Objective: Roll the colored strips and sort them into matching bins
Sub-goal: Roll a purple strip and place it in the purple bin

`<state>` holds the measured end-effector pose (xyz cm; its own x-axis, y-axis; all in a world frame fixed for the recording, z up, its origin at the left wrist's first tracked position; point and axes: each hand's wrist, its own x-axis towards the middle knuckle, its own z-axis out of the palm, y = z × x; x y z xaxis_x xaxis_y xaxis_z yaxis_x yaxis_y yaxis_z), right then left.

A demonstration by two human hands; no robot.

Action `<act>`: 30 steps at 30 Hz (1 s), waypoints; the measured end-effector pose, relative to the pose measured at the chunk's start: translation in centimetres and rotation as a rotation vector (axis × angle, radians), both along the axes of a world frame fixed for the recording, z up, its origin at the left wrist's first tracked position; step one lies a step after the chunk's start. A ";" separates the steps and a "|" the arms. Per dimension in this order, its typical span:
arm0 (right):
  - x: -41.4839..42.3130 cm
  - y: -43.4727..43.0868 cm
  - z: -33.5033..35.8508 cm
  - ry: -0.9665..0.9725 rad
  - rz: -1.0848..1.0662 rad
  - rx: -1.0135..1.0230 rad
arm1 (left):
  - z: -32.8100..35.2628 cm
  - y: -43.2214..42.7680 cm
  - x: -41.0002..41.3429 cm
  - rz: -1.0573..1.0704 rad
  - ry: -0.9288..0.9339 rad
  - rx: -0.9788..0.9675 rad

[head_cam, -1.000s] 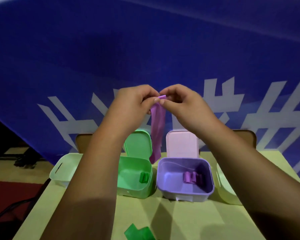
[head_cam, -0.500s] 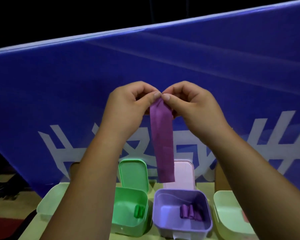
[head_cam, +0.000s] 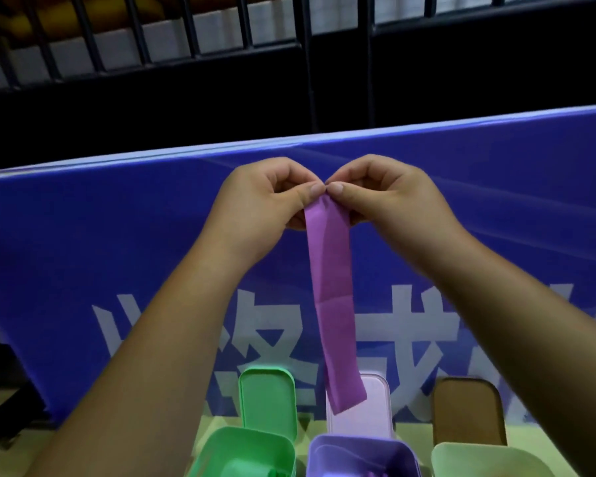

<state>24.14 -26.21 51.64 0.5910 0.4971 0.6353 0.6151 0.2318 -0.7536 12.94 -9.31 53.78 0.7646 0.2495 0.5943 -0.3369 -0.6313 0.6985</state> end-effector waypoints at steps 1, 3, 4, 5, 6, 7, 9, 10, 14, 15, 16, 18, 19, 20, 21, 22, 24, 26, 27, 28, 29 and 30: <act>0.0 0.0 0.5 0.016 0.025 0.008 | 0.5 0.0 -0.1 -0.007 -0.009 -0.015; -0.2 0.0 1.4 0.058 0.068 0.026 | 1.2 -0.1 -0.2 -0.008 -0.019 -0.026; -0.2 0.0 1.7 0.071 0.079 0.032 | 1.5 -0.1 -0.4 -0.005 -0.022 -0.032; -0.3 -0.1 1.9 0.074 0.084 0.034 | 1.7 -0.1 -0.5 -0.005 -0.024 -0.043; -0.4 -0.1 2.1 0.071 0.083 0.032 | 1.8 -0.2 -0.6 -0.005 -0.025 -0.057; -0.6 -0.1 2.2 0.066 0.080 0.030 | 1.9 -0.3 -0.8 -0.007 -0.028 -0.071; -1.0 -0.1 2.4 0.065 0.075 0.036 | 2.1 -0.3 -1.1 -0.026 -0.032 -0.117; -1.2 0.0 2.5 0.064 0.074 0.045 | 2.1 -0.3 -1.2 -0.042 -0.038 -0.156; -1.7 0.5 2.3 0.057 0.024 0.076 | 2.1 -0.1 -1.6 -0.098 -0.050 -0.293; -1.9 0.5 2.2 0.059 0.012 0.077 | 2.1 -0.1 -1.6 -0.100 -0.051 -0.307; -2.0 0.5 2.1 0.062 0.008 0.077 | 2.1 -0.1 -1.6 -0.100 -0.051 -0.314; -2.3 0.5 2.0 0.057 -0.002 0.078 | 2.0 -0.2 -1.7 -0.102 -0.053 -0.315; -2.5 0.5 2.0 0.052 -0.008 0.080 | 2.0 -0.2 -1.7 -0.104 -0.057 -0.313; -2.6 0.5 2.0 0.051 -0.010 0.085 | 1.9 -0.3 -1.7 -0.104 -0.061 -0.314; -2.8 0.5 2.0 0.053 -0.003 0.087 | 1.8 -0.4 -1.7 -0.101 -0.066 -0.317; -2.9 0.5 1.9 0.052 0.010 0.081 | 1.8 -0.4 -1.7 -0.093 -0.074 -0.323; -3.0 0.6 1.7 0.044 0.041 0.058 | 1.6 -0.5 -1.7 -0.073 -0.088 -0.338; -3.1 0.8 1.3 0.046 0.046 0.041 | 1.4 -0.5 -1.7 -0.057 -0.089 -0.358; -3.0 0.9 1.1 0.051 0.040 0.042 | 1.3 -0.5 -1.6 -0.050 -0.086 -0.362; -2.9 1.0 1.0 0.059 0.036 0.045 | 1.2 -0.4 -1.6 -0.043 -0.083 -0.362; -2.8 1.1 0.8 0.066 0.033 0.046 | 1.1 -0.4 -1.5 -0.035 -0.081 -0.361; -2.7 1.1 0.8 0.070 0.030 0.046 | 1.0 -0.4 -1.4 -0.029 -0.082 -0.357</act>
